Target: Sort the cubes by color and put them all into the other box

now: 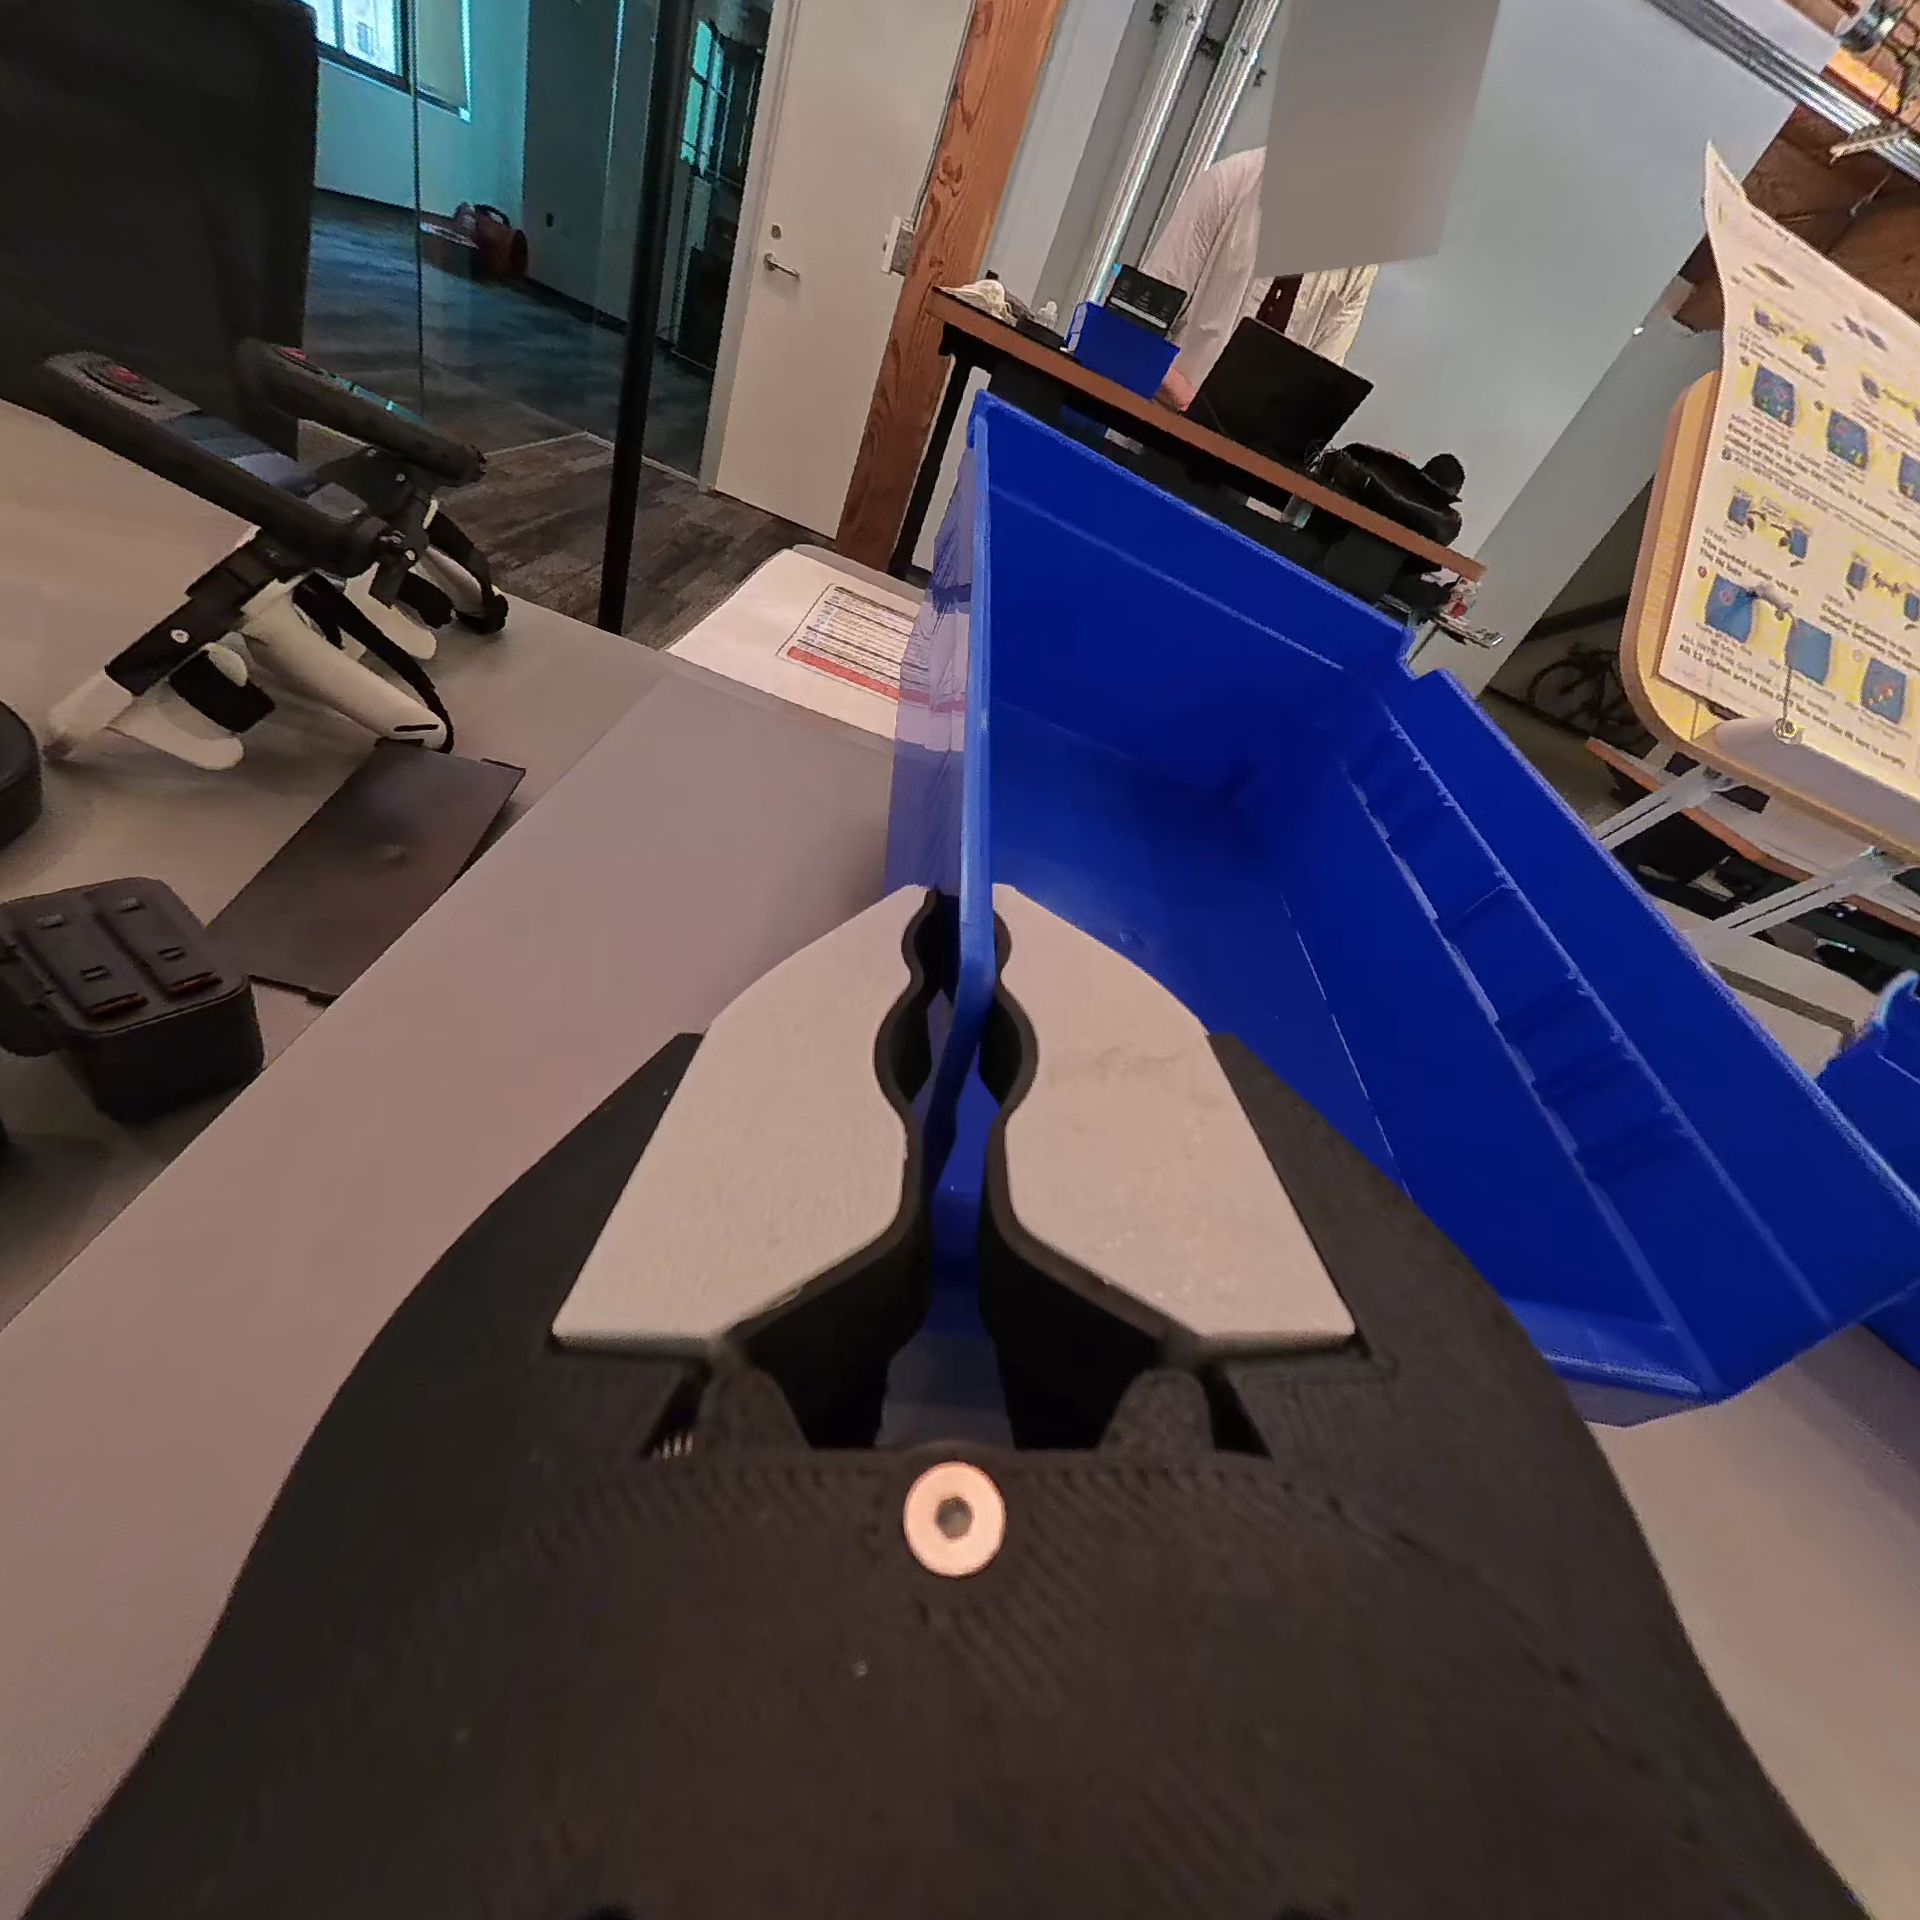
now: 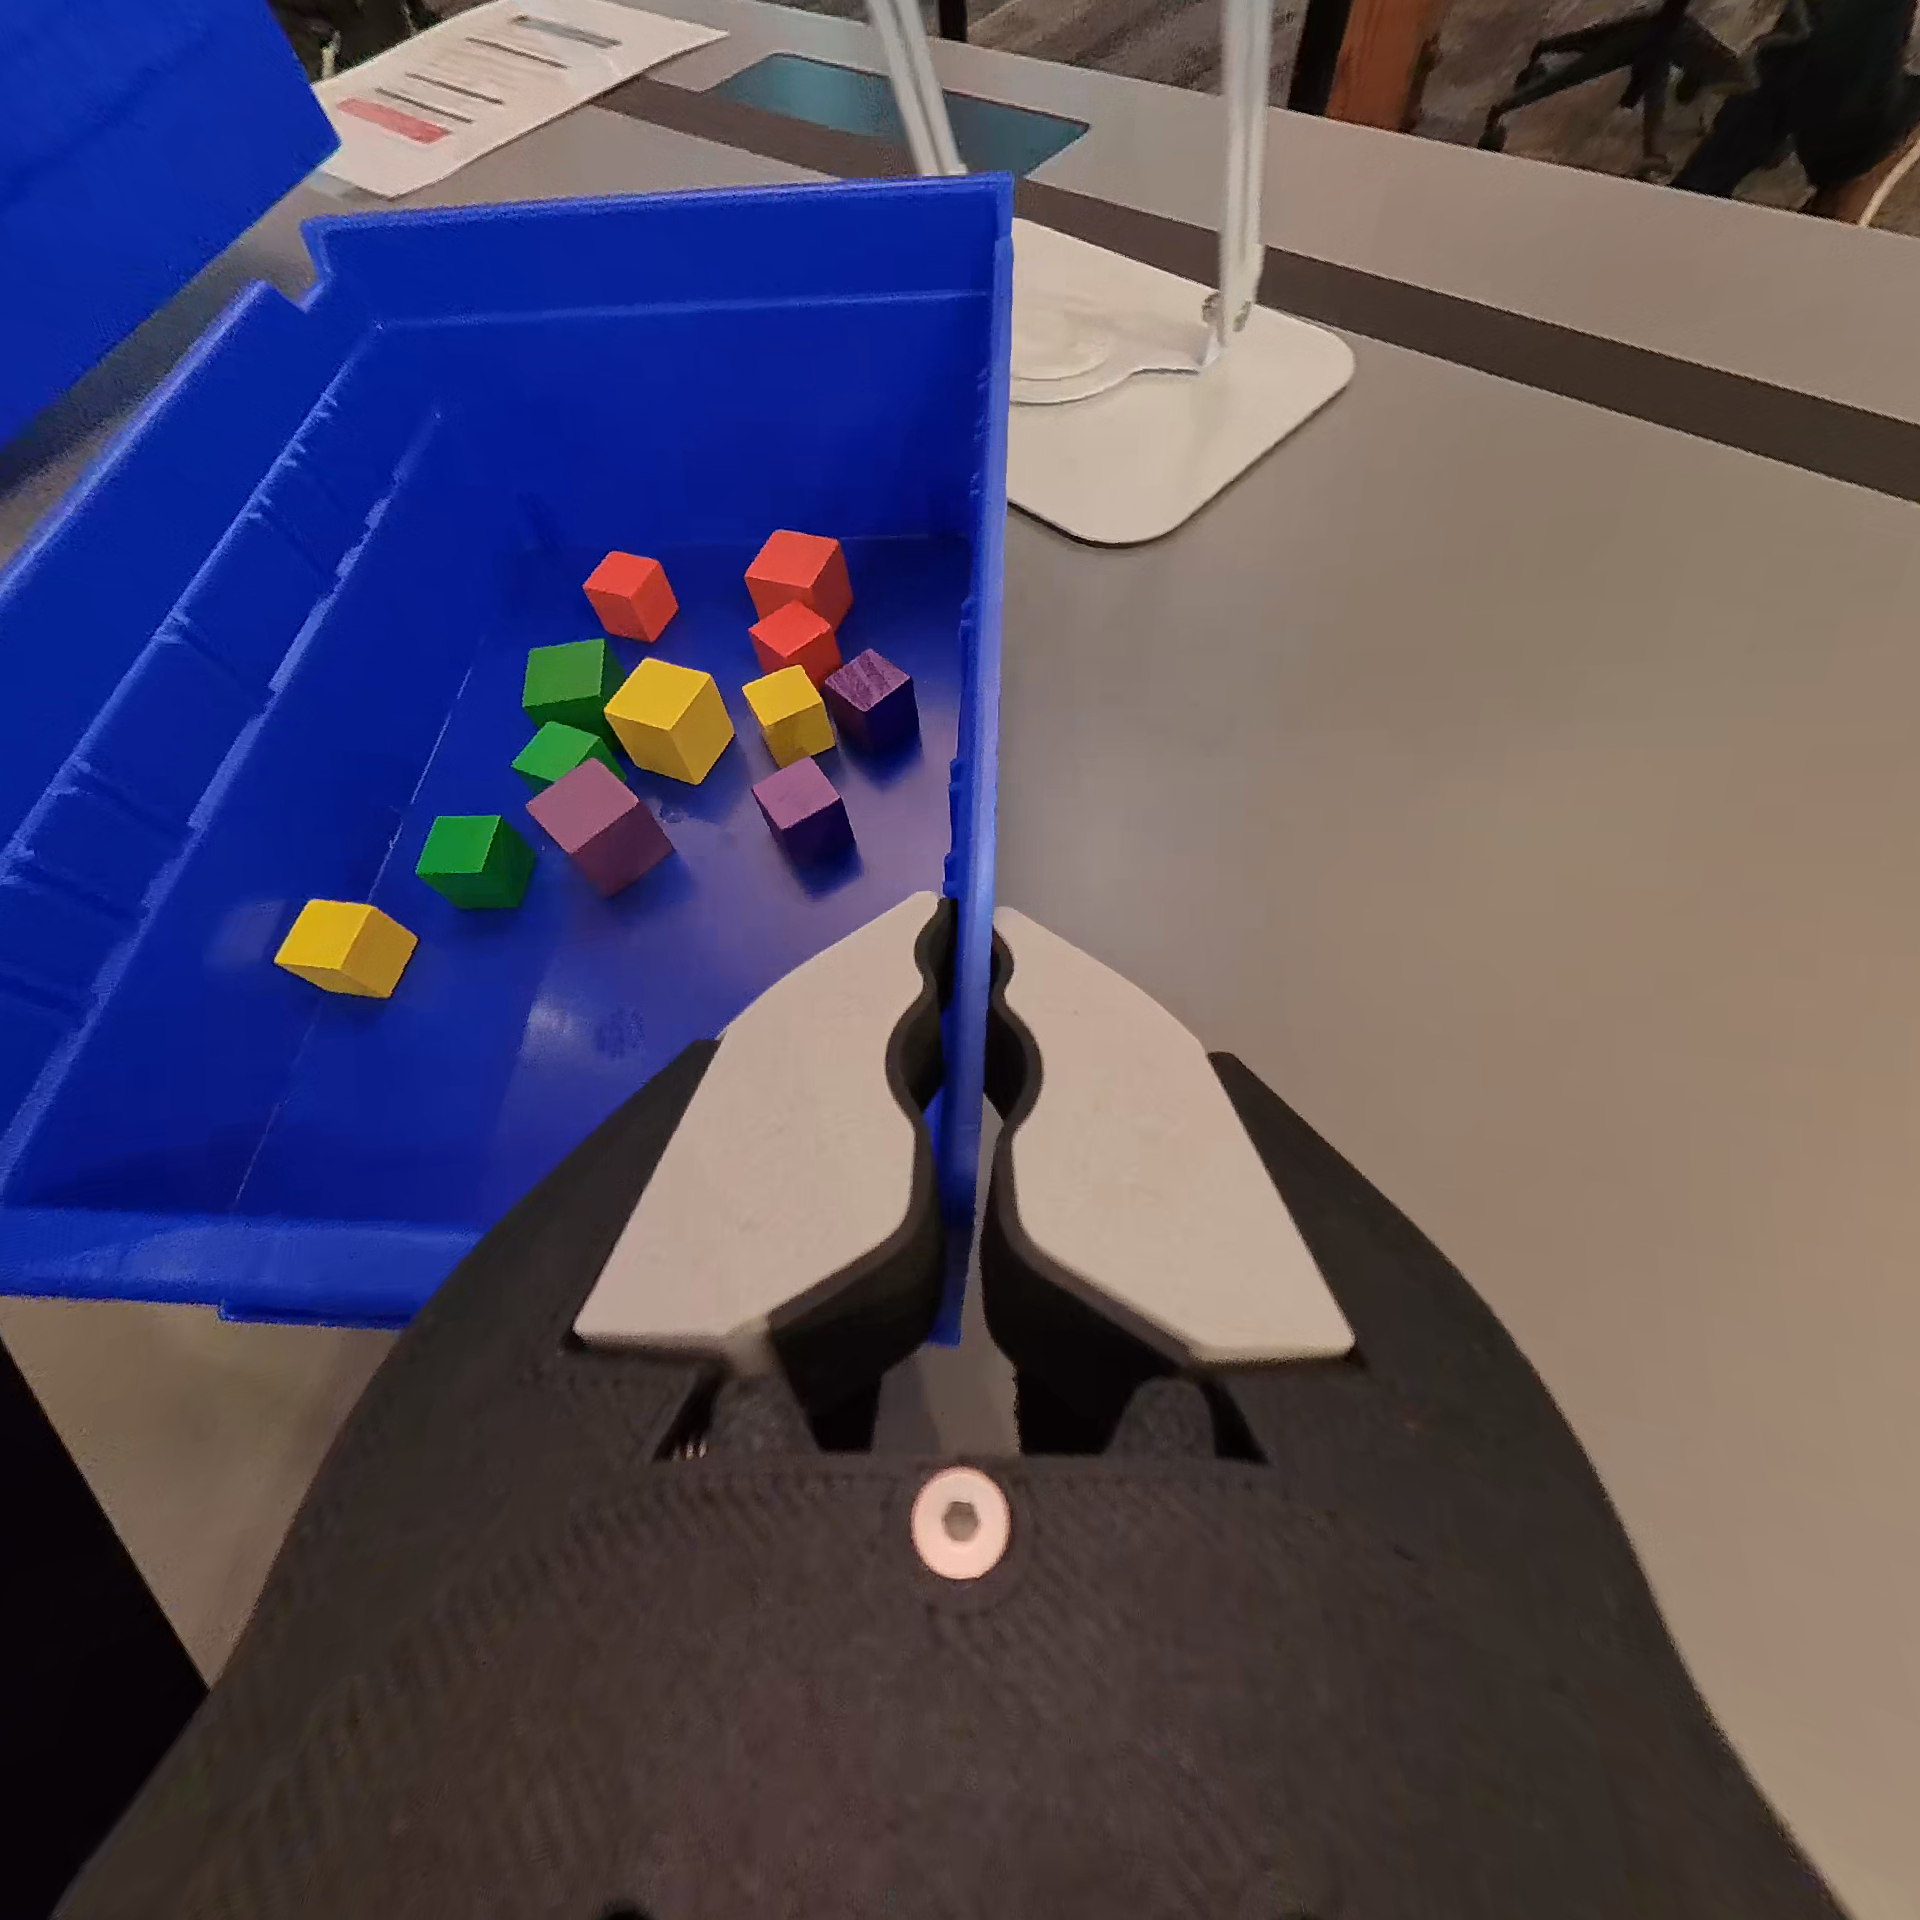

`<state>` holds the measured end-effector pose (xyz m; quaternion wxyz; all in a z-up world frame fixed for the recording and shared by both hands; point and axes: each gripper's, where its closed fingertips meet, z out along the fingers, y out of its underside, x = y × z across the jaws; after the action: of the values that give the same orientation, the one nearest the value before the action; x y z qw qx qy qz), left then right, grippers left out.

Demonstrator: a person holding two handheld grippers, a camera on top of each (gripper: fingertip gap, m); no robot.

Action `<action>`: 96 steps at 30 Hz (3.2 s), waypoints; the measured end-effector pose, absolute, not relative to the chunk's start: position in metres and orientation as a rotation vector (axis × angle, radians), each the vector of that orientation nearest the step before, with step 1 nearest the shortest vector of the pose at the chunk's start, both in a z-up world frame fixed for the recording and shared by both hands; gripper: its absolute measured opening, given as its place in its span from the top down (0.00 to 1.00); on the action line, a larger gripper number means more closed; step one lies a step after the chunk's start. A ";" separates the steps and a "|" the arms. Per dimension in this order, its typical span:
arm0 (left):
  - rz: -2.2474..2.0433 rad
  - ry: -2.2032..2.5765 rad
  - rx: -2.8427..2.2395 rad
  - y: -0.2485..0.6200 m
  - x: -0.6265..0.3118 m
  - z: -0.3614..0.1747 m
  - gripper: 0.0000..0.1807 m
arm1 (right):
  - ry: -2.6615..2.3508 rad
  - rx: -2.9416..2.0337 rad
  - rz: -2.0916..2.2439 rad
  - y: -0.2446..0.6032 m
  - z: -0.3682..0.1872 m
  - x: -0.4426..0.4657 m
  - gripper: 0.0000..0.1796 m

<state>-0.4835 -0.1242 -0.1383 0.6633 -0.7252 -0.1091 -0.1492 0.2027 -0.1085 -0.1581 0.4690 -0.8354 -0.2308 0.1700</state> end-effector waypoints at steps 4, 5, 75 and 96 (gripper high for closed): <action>-0.327 -0.262 -1.625 -0.132 -0.488 -0.138 0.98 | -0.604 -2.035 0.448 -0.103 -0.158 0.177 0.98; -0.327 -0.269 -1.620 -0.134 -0.490 -0.138 0.98 | -0.619 -2.032 0.451 -0.101 -0.158 0.170 0.98; -0.203 -0.402 -1.495 -0.187 -0.549 -0.126 0.98 | -2.116 -1.776 0.176 -0.056 -0.207 -0.197 0.89; -0.218 -0.422 -1.499 -0.185 -0.557 -0.135 0.98 | -1.849 -2.044 0.108 0.059 -0.208 -0.280 0.89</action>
<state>-0.5570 -0.1848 -0.1353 0.7066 -0.6745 -0.1900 -0.0983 -0.2797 0.0591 -0.2082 0.1904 -0.7275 -0.6580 0.0385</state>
